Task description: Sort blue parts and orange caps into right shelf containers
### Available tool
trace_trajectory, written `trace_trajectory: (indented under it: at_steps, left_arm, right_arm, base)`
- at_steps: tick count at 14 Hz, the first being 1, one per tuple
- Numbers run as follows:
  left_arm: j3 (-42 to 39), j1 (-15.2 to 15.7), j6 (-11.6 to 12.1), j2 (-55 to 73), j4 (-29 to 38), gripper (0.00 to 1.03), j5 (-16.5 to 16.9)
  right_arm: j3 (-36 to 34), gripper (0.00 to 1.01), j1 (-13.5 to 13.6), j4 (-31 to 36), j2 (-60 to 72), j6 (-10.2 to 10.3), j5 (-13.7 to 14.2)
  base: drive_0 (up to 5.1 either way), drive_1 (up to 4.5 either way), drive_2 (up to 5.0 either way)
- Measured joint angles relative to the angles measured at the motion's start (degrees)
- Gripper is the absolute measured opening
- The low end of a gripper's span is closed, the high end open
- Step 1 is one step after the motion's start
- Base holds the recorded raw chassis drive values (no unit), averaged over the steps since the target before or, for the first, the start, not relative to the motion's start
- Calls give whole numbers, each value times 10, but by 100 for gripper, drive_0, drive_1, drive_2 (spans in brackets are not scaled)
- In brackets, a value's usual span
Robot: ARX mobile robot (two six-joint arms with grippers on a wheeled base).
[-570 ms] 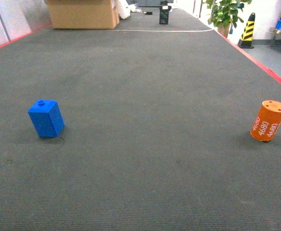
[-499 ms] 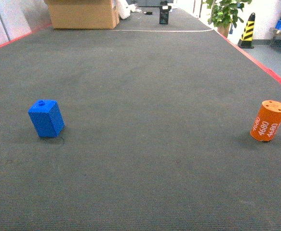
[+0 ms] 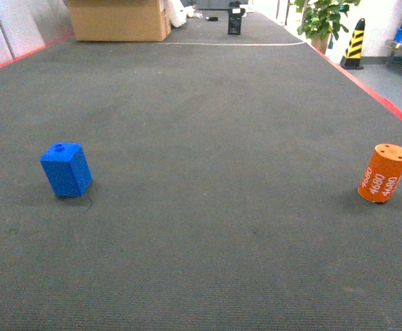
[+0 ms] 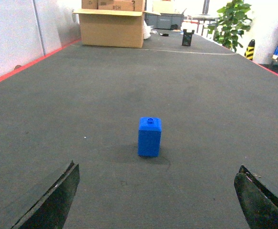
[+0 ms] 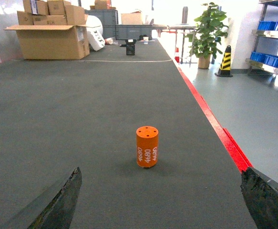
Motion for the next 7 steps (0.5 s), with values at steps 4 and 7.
trace_trajectory:
  at_steps: [4,7]
  left_arm:
    - [0,0,0,0,0,98,0]
    - [0,0,0,0,0,98,0]
  right_arm:
    - [0,98,0,0,0,0,0]
    - [0,98,0,0,0,0,0]
  base:
    - [0,0,0]
    - [0,0,0]
